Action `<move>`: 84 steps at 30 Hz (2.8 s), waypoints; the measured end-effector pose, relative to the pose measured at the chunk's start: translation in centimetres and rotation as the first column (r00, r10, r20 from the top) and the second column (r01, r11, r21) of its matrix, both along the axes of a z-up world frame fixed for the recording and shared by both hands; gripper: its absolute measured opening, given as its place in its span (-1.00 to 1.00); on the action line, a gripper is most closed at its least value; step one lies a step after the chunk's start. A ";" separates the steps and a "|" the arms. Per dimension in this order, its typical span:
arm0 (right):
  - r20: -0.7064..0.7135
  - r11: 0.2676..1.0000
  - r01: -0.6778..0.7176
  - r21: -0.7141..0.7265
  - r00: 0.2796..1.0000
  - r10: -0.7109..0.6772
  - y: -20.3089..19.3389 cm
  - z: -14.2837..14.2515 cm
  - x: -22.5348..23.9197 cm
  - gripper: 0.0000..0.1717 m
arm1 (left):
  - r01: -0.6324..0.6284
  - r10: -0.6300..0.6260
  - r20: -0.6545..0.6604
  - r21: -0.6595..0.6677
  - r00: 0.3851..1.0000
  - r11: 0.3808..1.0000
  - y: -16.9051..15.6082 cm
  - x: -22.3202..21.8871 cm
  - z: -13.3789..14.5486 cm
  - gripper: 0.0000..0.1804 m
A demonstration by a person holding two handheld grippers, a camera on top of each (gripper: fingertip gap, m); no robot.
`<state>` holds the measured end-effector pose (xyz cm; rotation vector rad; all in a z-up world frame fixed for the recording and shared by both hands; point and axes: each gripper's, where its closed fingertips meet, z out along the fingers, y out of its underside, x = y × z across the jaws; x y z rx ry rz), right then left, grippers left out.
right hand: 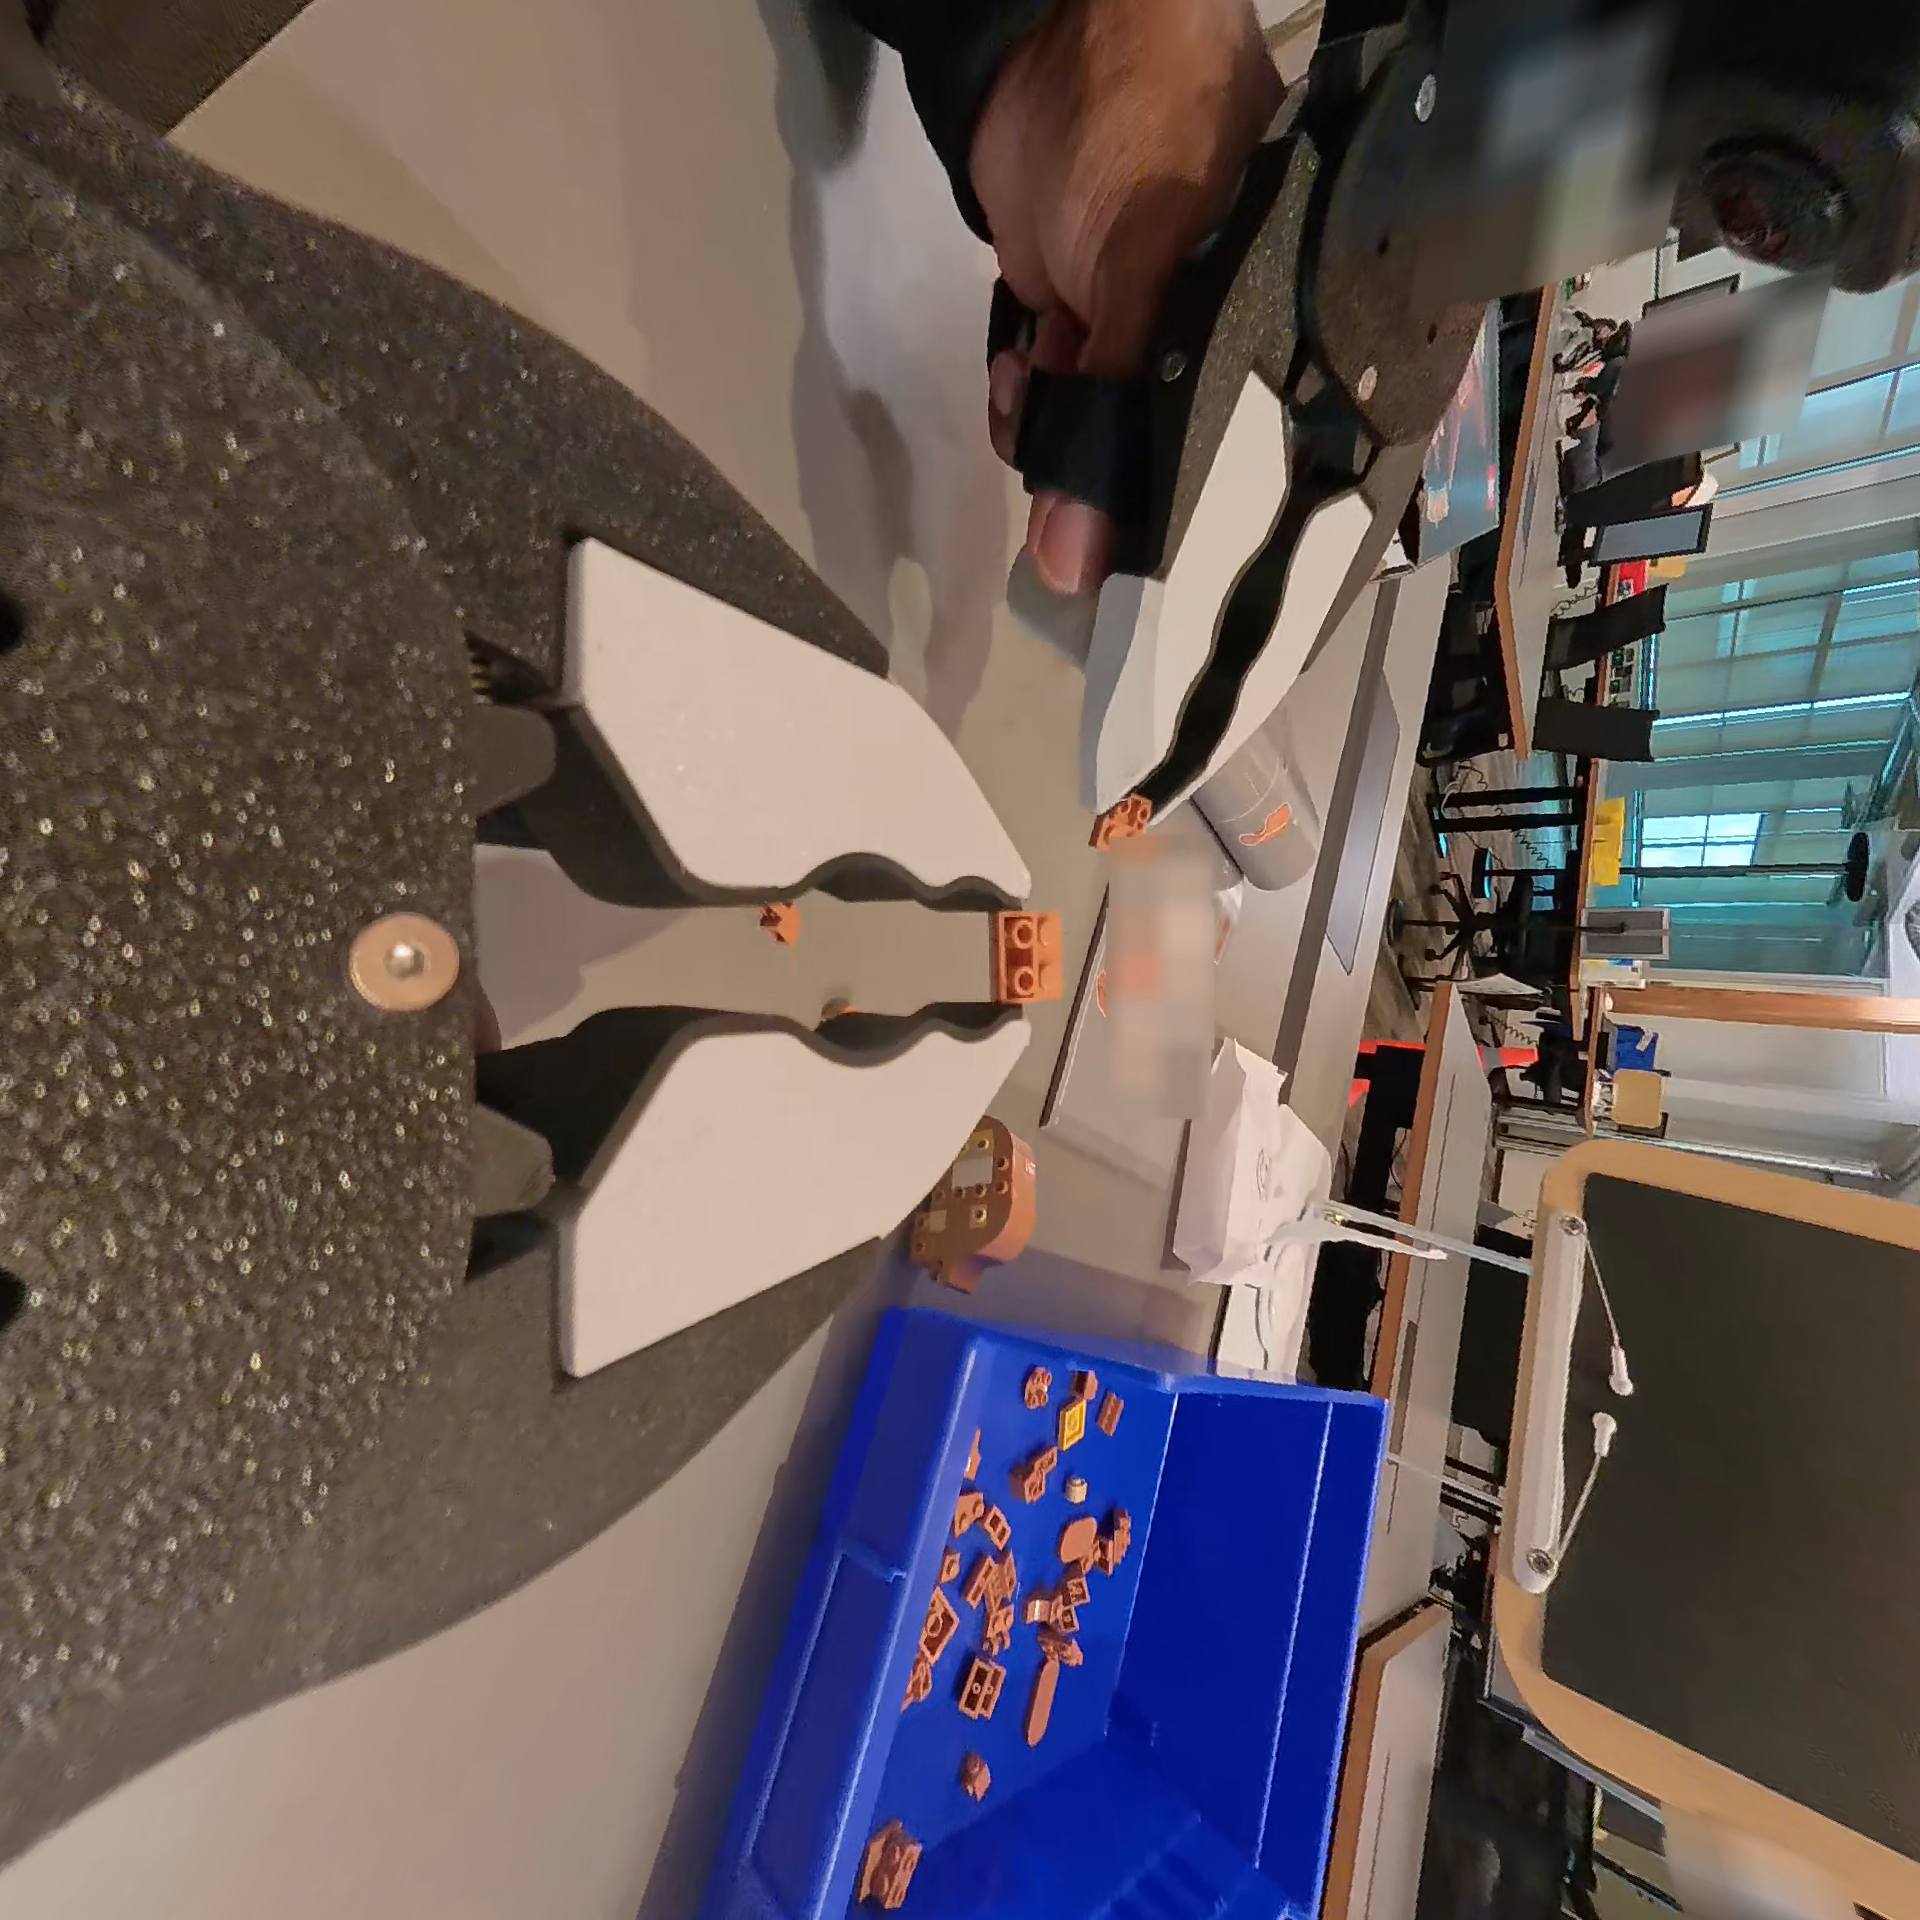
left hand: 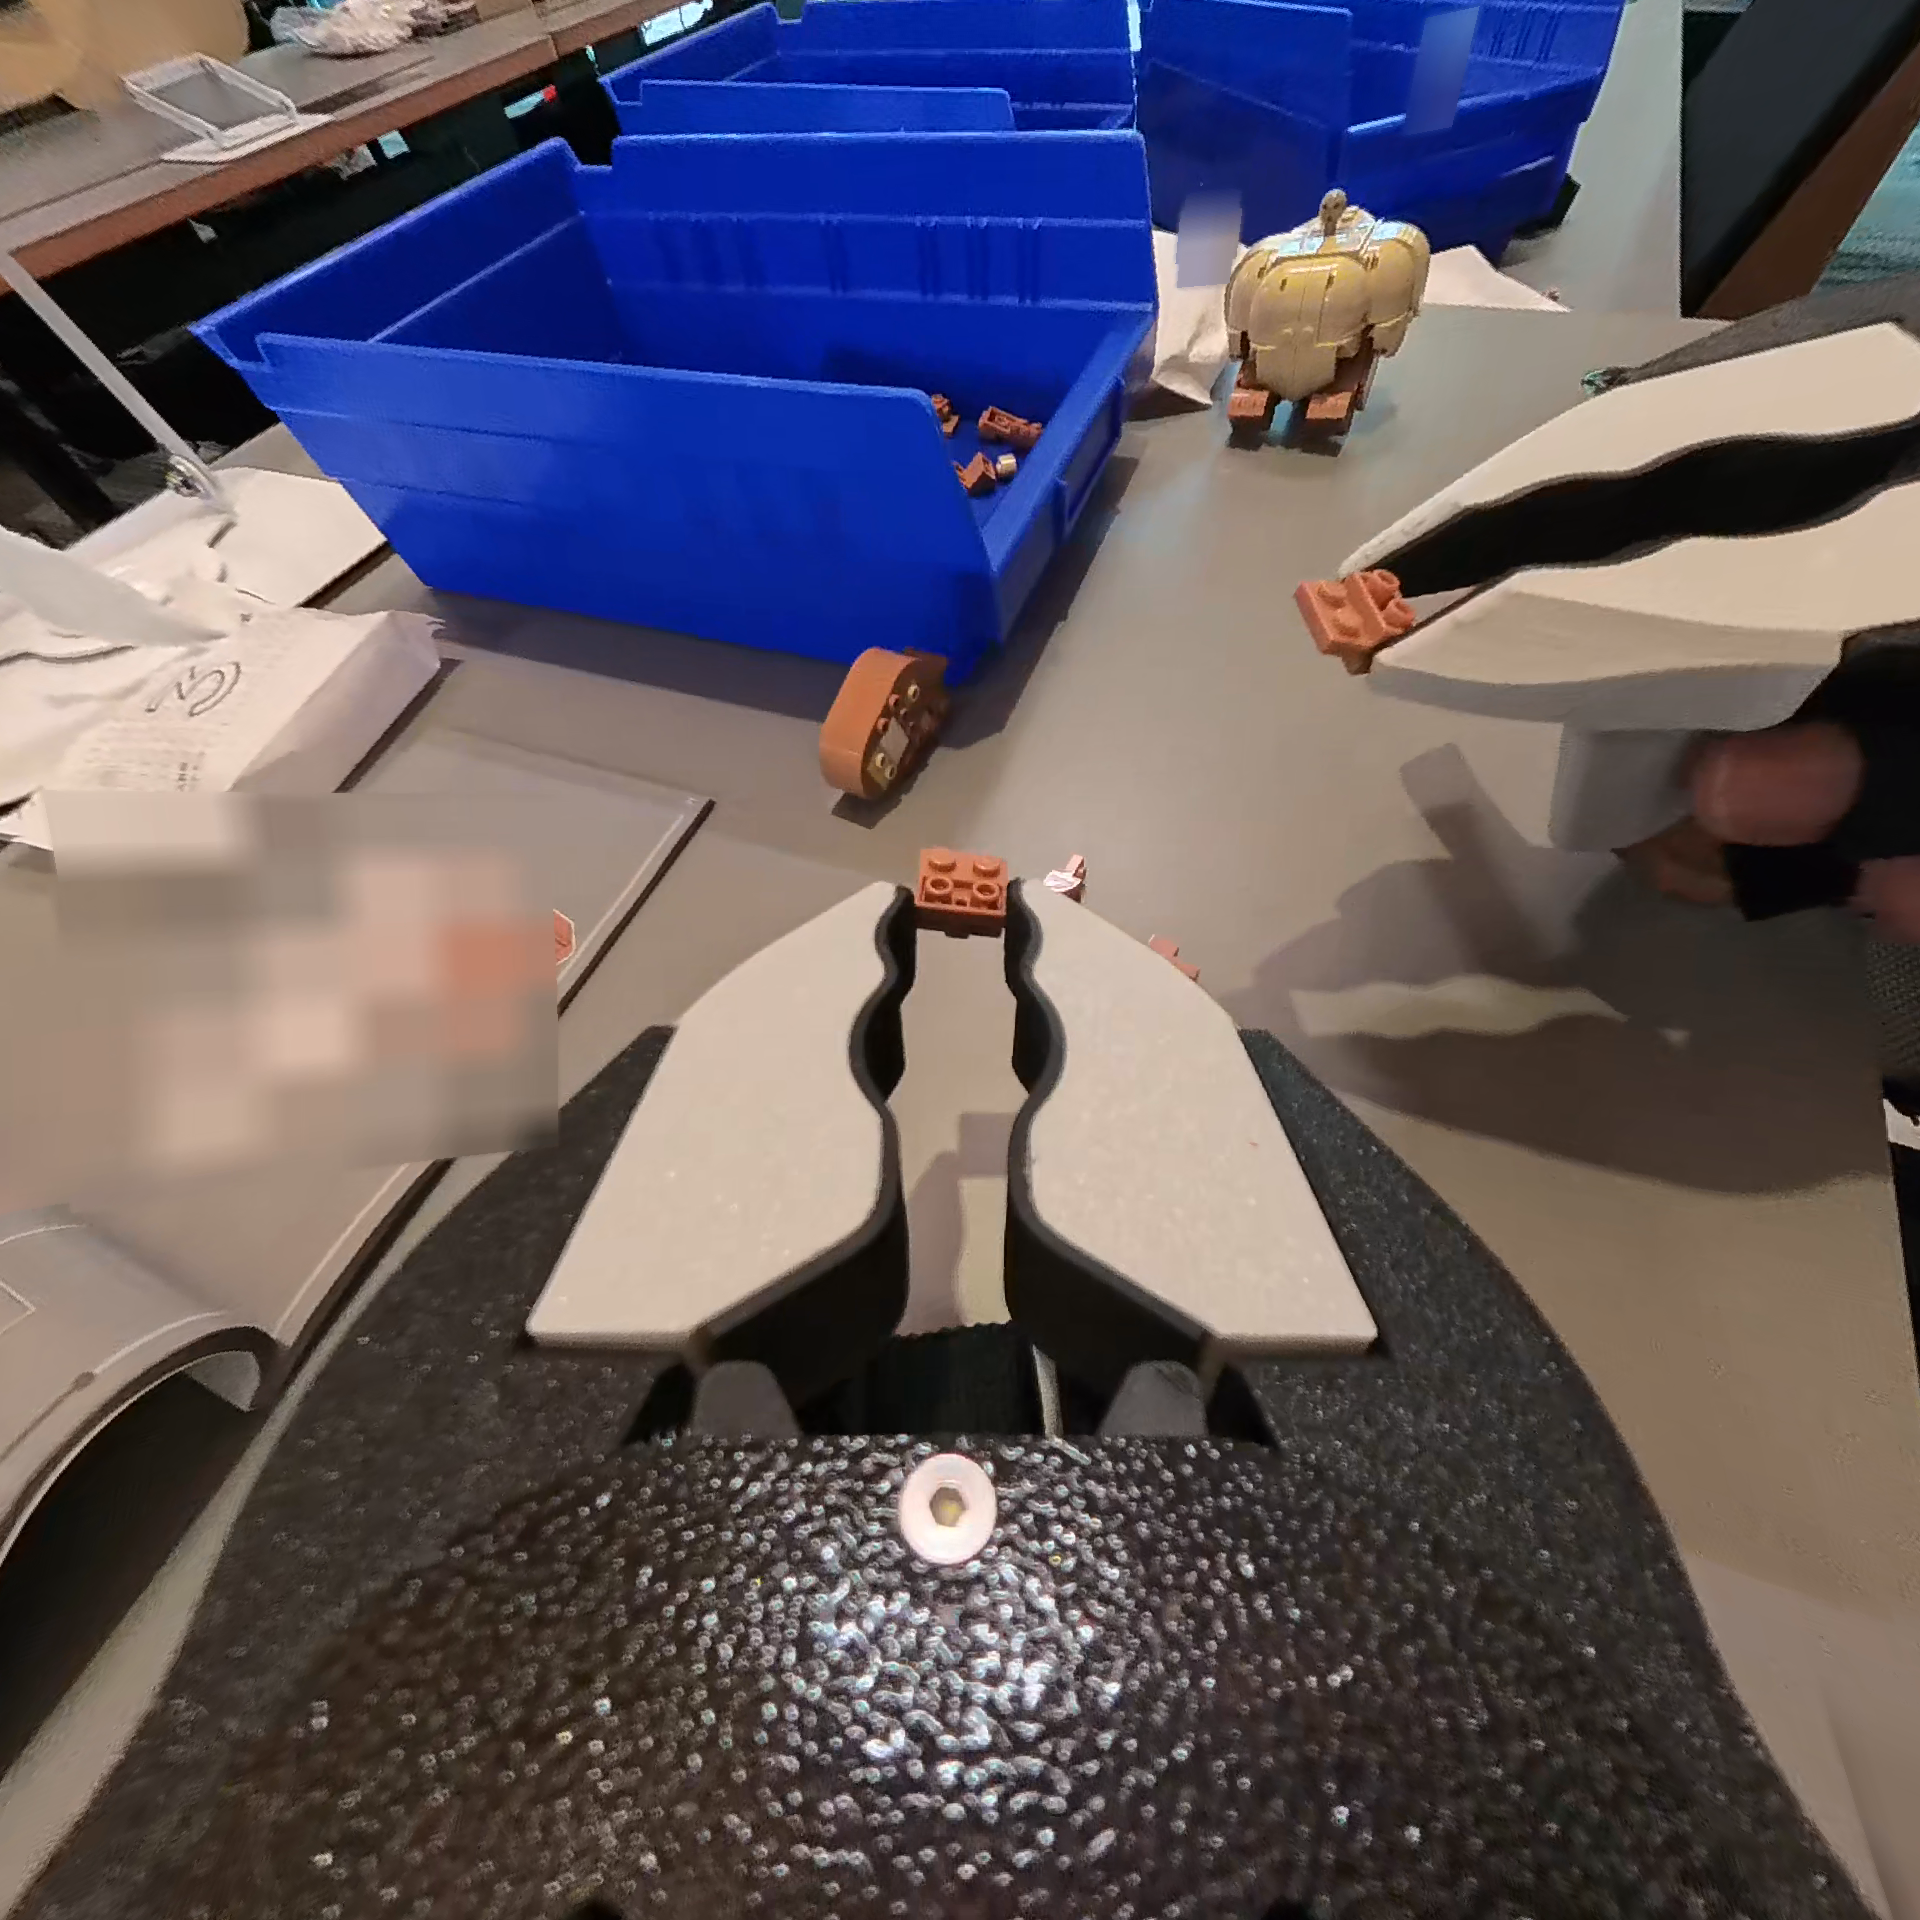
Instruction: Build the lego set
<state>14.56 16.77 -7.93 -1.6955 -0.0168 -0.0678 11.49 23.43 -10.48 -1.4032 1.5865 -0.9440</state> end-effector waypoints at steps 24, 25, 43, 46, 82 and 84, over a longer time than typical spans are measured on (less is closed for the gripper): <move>0.023 0.993 0.115 0.003 0.993 -0.115 -2.1 1.0 3.8 -0.81 | 0.109 -0.108 0.035 -0.013 0.993 0.994 -5.1 1.3 1.2 -0.82; 0.021 0.997 0.079 -0.011 0.997 -0.079 -1.5 0.6 2.5 -0.81 | 0.098 -0.095 0.060 -0.041 0.994 0.994 -4.9 1.5 1.7 -0.82; -0.029 0.990 0.137 -0.030 0.990 -0.138 -1.7 -0.5 5.0 -0.81 | 0.096 -0.096 0.062 0.015 0.993 0.995 -5.2 0.1 1.3 -0.82; 0.022 0.995 0.077 -0.057 0.997 -0.076 -0.7 -1.3 2.2 -0.81 | 0.120 -0.116 0.068 -0.053 0.991 0.991 -6.0 0.1 0.6 -0.82; -0.288 0.997 -0.019 0.071 0.957 0.039 -5.1 1.1 6.1 -0.81 | 0.076 -0.027 0.193 -0.255 0.981 0.964 -1.9 -5.4 3.1 -0.82; -0.234 0.996 -0.093 -0.012 0.968 0.088 -3.0 -0.7 2.3 -0.81 | 0.119 -0.106 0.095 -0.148 0.990 0.982 -4.6 -4.2 1.2 -0.82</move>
